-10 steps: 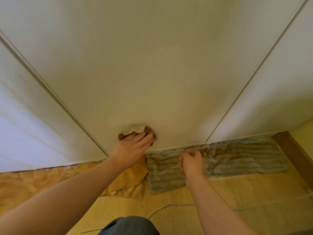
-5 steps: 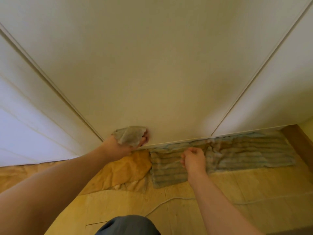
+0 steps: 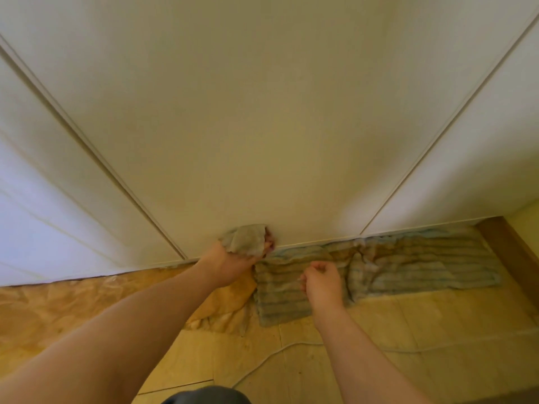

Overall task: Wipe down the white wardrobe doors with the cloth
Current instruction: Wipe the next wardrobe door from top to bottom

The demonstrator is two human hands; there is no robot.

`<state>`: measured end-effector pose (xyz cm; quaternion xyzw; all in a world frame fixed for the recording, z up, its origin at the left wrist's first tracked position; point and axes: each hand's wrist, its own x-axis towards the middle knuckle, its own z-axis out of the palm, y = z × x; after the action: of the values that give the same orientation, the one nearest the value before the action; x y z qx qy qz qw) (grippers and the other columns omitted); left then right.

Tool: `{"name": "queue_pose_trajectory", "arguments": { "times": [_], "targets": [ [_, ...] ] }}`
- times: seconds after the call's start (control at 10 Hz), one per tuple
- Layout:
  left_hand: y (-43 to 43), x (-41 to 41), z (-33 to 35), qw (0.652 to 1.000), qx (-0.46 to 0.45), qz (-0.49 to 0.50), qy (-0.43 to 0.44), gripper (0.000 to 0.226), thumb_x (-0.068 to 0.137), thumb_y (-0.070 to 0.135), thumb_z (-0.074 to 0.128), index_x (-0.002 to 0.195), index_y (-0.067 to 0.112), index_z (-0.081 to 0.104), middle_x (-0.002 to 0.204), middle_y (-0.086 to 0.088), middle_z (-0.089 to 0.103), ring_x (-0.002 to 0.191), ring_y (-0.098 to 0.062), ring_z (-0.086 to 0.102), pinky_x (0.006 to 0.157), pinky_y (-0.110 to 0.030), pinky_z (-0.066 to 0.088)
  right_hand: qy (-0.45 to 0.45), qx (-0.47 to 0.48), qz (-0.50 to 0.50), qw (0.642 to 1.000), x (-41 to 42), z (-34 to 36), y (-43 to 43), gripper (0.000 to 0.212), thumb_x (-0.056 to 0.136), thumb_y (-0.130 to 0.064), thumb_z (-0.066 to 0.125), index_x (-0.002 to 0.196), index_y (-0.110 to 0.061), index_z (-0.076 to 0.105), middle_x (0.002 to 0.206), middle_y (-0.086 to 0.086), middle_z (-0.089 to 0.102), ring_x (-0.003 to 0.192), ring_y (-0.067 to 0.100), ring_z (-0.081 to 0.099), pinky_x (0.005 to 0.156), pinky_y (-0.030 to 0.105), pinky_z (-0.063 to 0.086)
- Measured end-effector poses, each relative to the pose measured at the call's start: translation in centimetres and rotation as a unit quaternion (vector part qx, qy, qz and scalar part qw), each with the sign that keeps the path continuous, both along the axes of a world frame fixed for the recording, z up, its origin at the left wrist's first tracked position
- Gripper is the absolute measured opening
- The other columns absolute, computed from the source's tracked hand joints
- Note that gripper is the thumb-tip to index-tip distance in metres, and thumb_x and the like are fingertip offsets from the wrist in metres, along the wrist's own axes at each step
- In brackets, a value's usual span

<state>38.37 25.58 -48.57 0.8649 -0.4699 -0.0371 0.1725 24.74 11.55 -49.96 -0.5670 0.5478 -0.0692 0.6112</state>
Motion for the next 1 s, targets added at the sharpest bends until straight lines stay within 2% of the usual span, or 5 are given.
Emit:
{"name": "queue_pose_trajectory", "arguments": {
  "times": [0.2, 0.4, 0.5, 0.8, 1.0],
  "targets": [
    [7.1, 2.1, -6.4, 0.999, 0.04, 0.017, -0.023, 0.022, 0.084, 0.038, 0.068, 0.1, 0.025, 0.063, 0.104, -0.001, 0.063, 0.099, -0.02, 0.059, 0.095, -0.042, 0.047, 0.009, 0.004, 0.006, 1.0, 0.2, -0.5, 0.1, 0.011, 0.089, -0.007, 0.046, 0.096, -0.015, 0.049, 0.09, 0.013, 0.058, 0.077, 0.025, 0.051, 0.072, 0.037, 0.043],
    [3.2, 0.4, -4.4, 0.987, 0.067, 0.117, 0.087, 0.063, 0.064, 0.055, 0.073, 0.112, 0.015, 0.063, 0.103, -0.011, 0.063, 0.093, -0.027, 0.061, 0.083, -0.03, 0.049, 0.014, 0.017, -0.01, 1.0, -0.9, 0.1, -0.4, 0.013, 0.089, -0.007, 0.045, 0.09, -0.019, 0.048, 0.097, 0.014, 0.058, 0.082, 0.025, 0.052, 0.074, 0.036, 0.043],
    [-2.2, -0.8, -3.2, 0.989, 0.067, -0.042, 0.123, 0.044, 0.094, 0.04, 0.05, 0.131, 0.017, 0.054, 0.138, -0.013, 0.05, 0.127, -0.031, 0.047, 0.107, -0.034, 0.035, -0.013, 0.013, -0.01, 1.0, -0.8, 0.8, -0.6, 0.011, 0.09, -0.007, 0.046, 0.091, -0.018, 0.049, 0.091, 0.012, 0.058, 0.075, 0.022, 0.051, 0.07, 0.034, 0.043],
    [3.5, 0.8, -4.2, 0.964, -0.006, 0.159, 0.215, 0.051, 0.071, 0.046, 0.065, 0.103, 0.006, 0.063, 0.102, -0.005, 0.058, 0.096, -0.023, 0.055, 0.09, -0.035, 0.045, 0.007, 0.022, -0.045, 0.999, -3.0, 0.4, -2.8, 0.014, 0.09, -0.006, 0.046, 0.083, -0.018, 0.045, 0.078, 0.009, 0.055, 0.062, 0.018, 0.048, 0.053, 0.027, 0.037],
    [0.0, 0.0, -4.4, 0.957, 0.069, 0.159, 0.231, 0.031, 0.093, 0.015, 0.058, 0.122, 0.002, 0.056, 0.125, -0.013, 0.055, 0.11, -0.029, 0.054, 0.092, -0.028, 0.039, -0.004, 0.042, -0.05, 0.998, -3.1, 0.5, -3.5, 0.009, 0.09, -0.005, 0.045, 0.096, -0.011, 0.048, 0.07, 0.005, 0.053, 0.056, 0.016, 0.046, 0.05, 0.026, 0.036]
  ]
}}
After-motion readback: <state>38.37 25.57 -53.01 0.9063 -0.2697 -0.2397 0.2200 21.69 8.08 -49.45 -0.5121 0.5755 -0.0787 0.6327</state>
